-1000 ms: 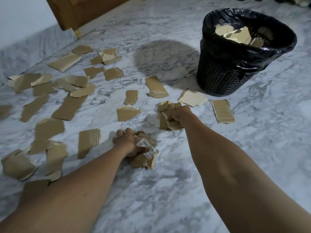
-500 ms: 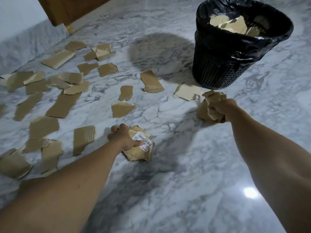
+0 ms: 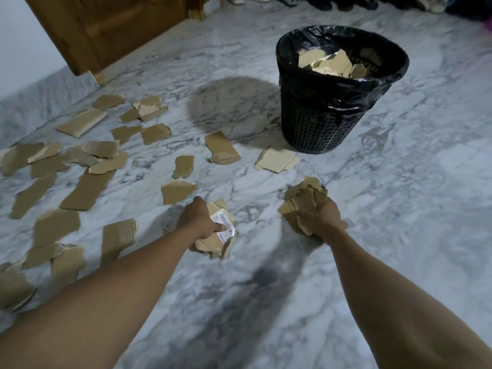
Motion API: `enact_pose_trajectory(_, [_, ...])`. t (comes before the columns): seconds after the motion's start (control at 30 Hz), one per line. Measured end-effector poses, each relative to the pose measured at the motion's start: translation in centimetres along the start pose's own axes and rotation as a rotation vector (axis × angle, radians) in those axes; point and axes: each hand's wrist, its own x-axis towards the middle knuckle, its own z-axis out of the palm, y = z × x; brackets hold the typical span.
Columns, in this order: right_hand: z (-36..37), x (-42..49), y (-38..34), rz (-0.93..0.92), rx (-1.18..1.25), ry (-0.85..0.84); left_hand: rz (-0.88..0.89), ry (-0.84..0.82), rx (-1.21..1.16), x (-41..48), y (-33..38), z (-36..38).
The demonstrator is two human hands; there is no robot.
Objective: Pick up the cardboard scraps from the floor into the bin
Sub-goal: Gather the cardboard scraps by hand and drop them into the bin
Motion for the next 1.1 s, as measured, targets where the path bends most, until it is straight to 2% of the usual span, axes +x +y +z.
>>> enact_pose_trajectory(0.13, [2.1, -1.3, 2.6, -0.119, 0.067, 0.219, 0.041, 0.018, -0.387, 3.0, 7.0, 0.3])
enact_pose_trajectory(0.2, [2.4, -1.6, 2.4, -0.095, 0.090, 0.248, 0.039, 0.041, -0.593, 4.5, 10.5, 0.6])
enact_pose_trajectory(0.27, [2.3, -1.8, 1.9, -0.069, 0.091, 0.253, 0.027, 0.042, -0.673, 6.2, 13.9, 0.9])
enact_pose_trajectory(0.37, [2.4, -1.8, 1.8, -0.055, 0.110, 0.266, 0.040, 0.003, -0.656, 9.1, 17.8, 1.3])
enact_pose_trajectory(0.43, [2.6, -1.5, 2.0, -0.049, 0.105, 0.270, 0.041, 0.011, -0.557, 11.0, 19.5, 1.7])
enact_pose_trajectory(0.57, [3.1, -0.7, 2.3, -0.029, 0.107, 0.270, 0.058, 0.026, -0.129, 13.0, 21.5, 2.5])
enact_pose_trajectory(0.63, [3.2, -0.5, 2.4, -0.023, 0.102, 0.274, 0.083, 0.017, -0.009, 13.0, 21.7, 2.5])
enact_pose_trajectory(0.7, [3.2, -0.4, 2.5, -0.022, 0.103, 0.273, 0.080, 0.019, -0.018, 13.0, 21.4, 2.5])
enact_pose_trajectory(0.8, [3.2, -0.4, 2.4, -0.017, 0.111, 0.265, 0.033, -0.006, -0.186, 12.2, 20.5, 2.8])
enact_pose_trajectory(0.9, [3.0, -0.5, 2.3, -0.026, 0.113, 0.269, 0.013, 0.068, -0.259, 9.8, 19.0, 3.2])
enact_pose_trajectory(1.0, [2.6, -1.4, 1.9, -0.047, 0.139, 0.267, 0.004, 0.183, -0.198, 5.4, 15.8, 4.5])
enact_pose_trajectory(1.1, [1.3, -2.0, 0.5, -0.063, 0.147, 0.186, -0.058, 0.224, -0.227, 0.5, 11.9, 5.9])
